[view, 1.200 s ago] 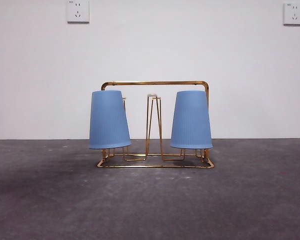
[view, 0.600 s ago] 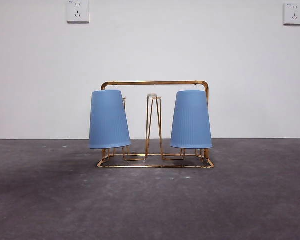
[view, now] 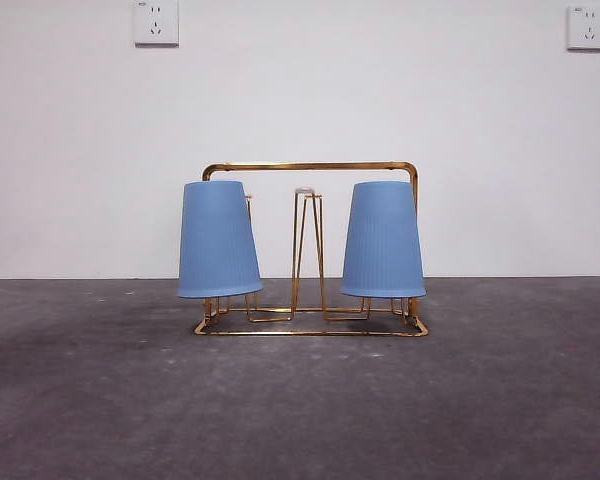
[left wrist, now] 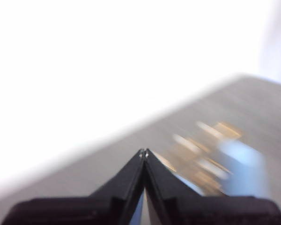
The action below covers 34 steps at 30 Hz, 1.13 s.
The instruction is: Pick up cup 1,put cup 1 in the cup rack,pick up cup 2,put cup 2 in the cup rack
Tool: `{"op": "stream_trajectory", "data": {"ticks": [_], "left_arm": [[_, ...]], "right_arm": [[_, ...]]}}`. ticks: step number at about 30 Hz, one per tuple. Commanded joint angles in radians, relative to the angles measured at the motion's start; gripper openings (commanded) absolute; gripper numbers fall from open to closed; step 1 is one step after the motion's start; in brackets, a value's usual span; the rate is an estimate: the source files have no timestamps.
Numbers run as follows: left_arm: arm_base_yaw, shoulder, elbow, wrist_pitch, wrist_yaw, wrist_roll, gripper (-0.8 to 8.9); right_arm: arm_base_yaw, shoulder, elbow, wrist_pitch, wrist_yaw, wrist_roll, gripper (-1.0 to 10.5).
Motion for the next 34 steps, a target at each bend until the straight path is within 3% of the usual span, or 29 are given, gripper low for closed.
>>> {"op": "stream_trajectory", "data": {"ticks": [1, 8, 19, 28, 34], "left_arm": [[0.133, -0.083, -0.11, 0.109, 0.086, 0.092, -0.03], [0.255, -0.278, -0.453, 0.269, -0.074, 0.142, -0.03], [0.272, -0.58, -0.964, 0.393, -0.074, -0.018, -0.03], [0.272, -0.756, -1.169, 0.391, -0.073, -0.099, -0.03], [0.272, -0.756, -1.17, 0.317, -0.073, -0.111, -0.03]], "right_arm": [[0.0, 0.003, -0.004, -0.021, 0.002, 0.011, 0.0], [0.0, 0.004, -0.004, -0.021, 0.001, 0.011, 0.0], [0.0, 0.004, -0.004, -0.021, 0.002, 0.011, 0.0], [0.0, 0.004, -0.004, -0.021, 0.002, 0.011, 0.0], [0.0, 0.004, -0.004, -0.021, 0.001, 0.011, 0.0]]}}
